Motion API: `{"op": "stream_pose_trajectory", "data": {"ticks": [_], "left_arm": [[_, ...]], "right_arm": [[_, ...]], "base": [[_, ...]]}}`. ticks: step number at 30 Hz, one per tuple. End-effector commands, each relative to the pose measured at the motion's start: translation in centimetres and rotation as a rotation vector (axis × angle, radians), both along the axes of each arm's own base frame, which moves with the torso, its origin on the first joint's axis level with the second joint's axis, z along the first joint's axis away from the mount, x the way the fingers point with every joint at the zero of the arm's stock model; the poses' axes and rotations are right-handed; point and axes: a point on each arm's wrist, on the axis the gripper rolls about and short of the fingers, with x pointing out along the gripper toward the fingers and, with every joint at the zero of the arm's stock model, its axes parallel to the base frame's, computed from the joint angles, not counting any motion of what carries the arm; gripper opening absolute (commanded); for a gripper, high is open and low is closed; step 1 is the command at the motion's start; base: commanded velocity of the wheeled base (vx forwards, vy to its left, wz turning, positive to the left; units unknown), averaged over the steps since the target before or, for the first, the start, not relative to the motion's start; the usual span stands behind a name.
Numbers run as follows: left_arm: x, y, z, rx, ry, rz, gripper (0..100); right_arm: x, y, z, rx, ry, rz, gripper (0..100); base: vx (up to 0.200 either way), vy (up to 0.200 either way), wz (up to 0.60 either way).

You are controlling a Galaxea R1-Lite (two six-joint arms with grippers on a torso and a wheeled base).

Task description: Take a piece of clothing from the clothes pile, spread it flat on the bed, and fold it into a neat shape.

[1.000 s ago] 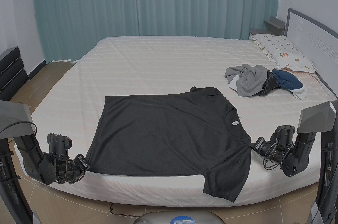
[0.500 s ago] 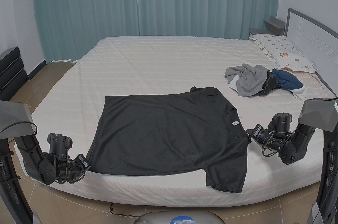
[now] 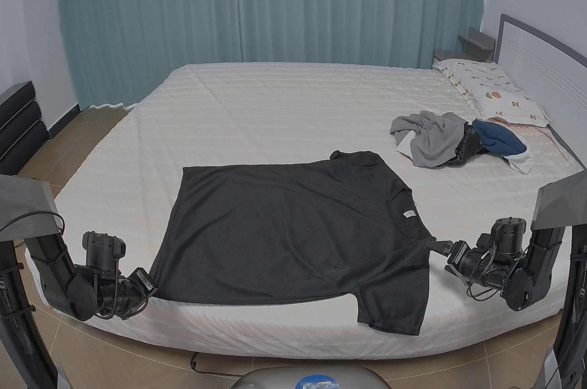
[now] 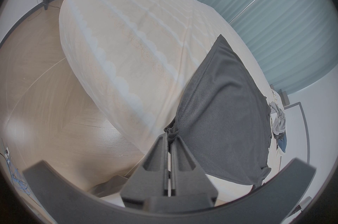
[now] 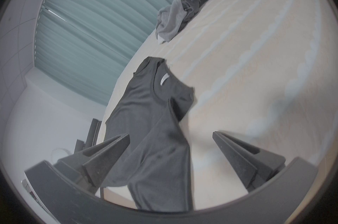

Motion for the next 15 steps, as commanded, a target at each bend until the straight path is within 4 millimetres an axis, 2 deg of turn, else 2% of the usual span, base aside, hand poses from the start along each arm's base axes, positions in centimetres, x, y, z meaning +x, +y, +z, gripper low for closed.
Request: {"op": "stream_pose_trajectory", "data": {"ticks": [1,5,15], "left_arm": [[0.0,0.0,-0.1,-0.001,0.001,0.000,0],[0.1,0.0,-0.2,-0.001,0.004,0.000,0],[0.0,0.0,-0.2,0.000,0.008,0.000,0]], "right_arm": [[-2.3,1.1,-1.1,0.019,0.044,0.086,100],[-2.7,1.9,-2.6,-0.022,0.076,0.134,100],[-2.6,2.7,-2.8,-0.041,0.063,0.178,100]], "base": [[0.000,0.000,0.00],[0.000,0.000,0.00],[0.000,0.000,0.00]]}}
